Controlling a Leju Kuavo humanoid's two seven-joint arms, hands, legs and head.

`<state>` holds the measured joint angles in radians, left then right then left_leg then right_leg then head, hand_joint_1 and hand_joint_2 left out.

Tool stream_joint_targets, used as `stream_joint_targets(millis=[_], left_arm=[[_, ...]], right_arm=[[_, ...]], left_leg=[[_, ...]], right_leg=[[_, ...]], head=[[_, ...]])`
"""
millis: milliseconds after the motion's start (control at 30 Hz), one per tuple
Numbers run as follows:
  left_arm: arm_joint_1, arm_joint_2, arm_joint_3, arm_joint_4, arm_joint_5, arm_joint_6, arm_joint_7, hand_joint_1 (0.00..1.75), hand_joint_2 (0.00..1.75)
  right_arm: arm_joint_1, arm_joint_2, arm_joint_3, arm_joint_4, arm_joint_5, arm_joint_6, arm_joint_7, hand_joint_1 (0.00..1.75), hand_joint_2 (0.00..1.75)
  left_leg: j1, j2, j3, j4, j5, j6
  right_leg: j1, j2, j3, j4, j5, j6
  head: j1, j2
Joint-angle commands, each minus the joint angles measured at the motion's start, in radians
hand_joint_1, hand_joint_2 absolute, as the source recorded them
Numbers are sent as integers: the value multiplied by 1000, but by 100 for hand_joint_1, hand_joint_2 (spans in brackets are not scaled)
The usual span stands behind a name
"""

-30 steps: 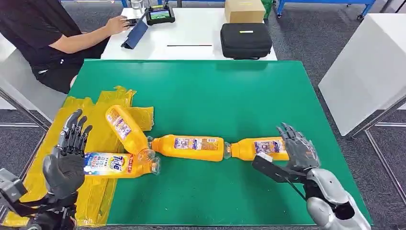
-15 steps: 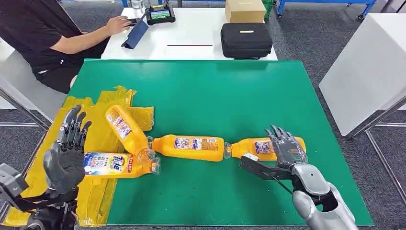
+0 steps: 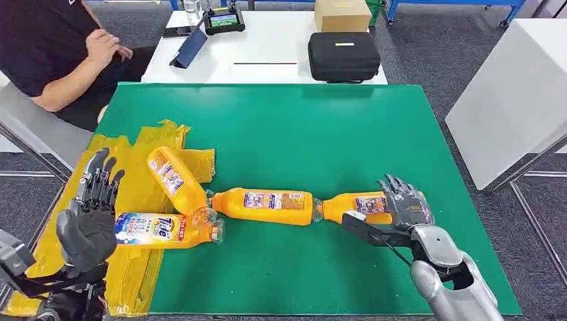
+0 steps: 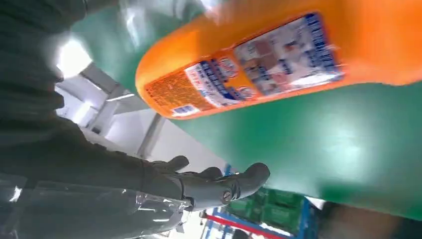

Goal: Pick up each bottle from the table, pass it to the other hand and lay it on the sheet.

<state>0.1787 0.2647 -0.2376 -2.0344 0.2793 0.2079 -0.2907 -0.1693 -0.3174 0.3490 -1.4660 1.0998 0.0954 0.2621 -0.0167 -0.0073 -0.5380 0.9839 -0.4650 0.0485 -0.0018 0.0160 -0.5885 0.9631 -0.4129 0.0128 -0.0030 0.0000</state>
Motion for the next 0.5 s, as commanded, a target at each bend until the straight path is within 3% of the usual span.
stream_joint_targets(millis=[33, 500], left_arm=[[98, -24, 45, 6, 18, 1, -32, 0, 0], [115, -30, 73, -10, 21, 8, -34, 0, 0]], right_arm=[[51, 12, -72, 64, 16, 3, -11, 0, 175], [76, 57, -117, 5, 67, 49, 18, 0, 175]], left_leg=[[1, 0, 6, -2, -2, -4], [1, 0, 3, -1, -2, -4]], right_leg=[[1, -2, 6, -2, -2, 0], [1, -1, 3, -1, -1, 0]], head=[[0, 0], [0, 0]])
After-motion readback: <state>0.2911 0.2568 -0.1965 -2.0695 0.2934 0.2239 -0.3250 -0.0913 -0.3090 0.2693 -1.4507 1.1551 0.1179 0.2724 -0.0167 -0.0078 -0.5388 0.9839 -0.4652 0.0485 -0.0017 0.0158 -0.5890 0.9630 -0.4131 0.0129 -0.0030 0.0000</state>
